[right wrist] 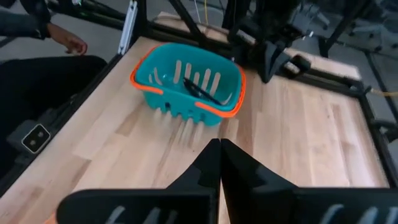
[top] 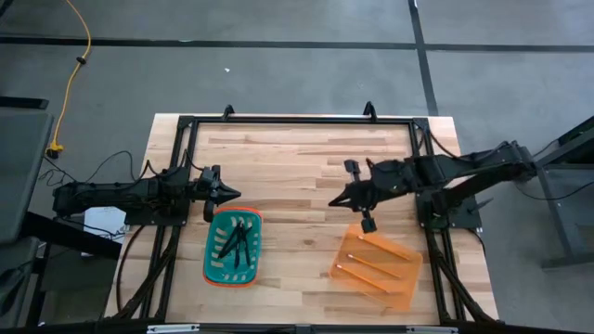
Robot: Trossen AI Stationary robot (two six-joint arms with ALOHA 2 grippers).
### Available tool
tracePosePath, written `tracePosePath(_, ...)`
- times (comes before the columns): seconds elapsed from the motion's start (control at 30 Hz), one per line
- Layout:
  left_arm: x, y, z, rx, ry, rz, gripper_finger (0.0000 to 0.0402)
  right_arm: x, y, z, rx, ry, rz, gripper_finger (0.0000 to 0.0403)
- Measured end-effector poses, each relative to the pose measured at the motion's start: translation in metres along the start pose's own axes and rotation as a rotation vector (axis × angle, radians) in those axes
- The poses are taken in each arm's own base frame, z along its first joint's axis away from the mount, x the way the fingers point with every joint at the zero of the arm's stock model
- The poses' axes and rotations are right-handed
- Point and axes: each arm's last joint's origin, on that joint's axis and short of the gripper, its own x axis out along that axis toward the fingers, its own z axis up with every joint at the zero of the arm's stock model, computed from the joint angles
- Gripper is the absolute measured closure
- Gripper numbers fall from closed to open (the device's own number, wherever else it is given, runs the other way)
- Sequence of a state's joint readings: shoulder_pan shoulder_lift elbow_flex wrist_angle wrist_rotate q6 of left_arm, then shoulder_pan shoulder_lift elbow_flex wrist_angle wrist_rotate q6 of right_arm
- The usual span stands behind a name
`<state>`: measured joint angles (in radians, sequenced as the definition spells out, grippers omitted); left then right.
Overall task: Sort pens & pencils
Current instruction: Return to Home Position
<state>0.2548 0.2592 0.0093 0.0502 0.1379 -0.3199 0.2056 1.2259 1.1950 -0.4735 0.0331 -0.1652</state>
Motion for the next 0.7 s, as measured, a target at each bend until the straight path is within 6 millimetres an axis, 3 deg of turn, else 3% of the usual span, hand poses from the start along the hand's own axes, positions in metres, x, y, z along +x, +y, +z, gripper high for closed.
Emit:
tracePosePath(0.2,0.000,0.000,0.000,0.000,0.000,0.000,0.0401,-0.021,-0.008,0.004,-0.034,-0.068,0.021,0.0403)
tracePosePath(0.7,0.000,0.000,0.000,0.000,0.000,0.000,0.0401,-0.070,-0.008,0.001,-0.064,-0.115,0.012,0.0403)
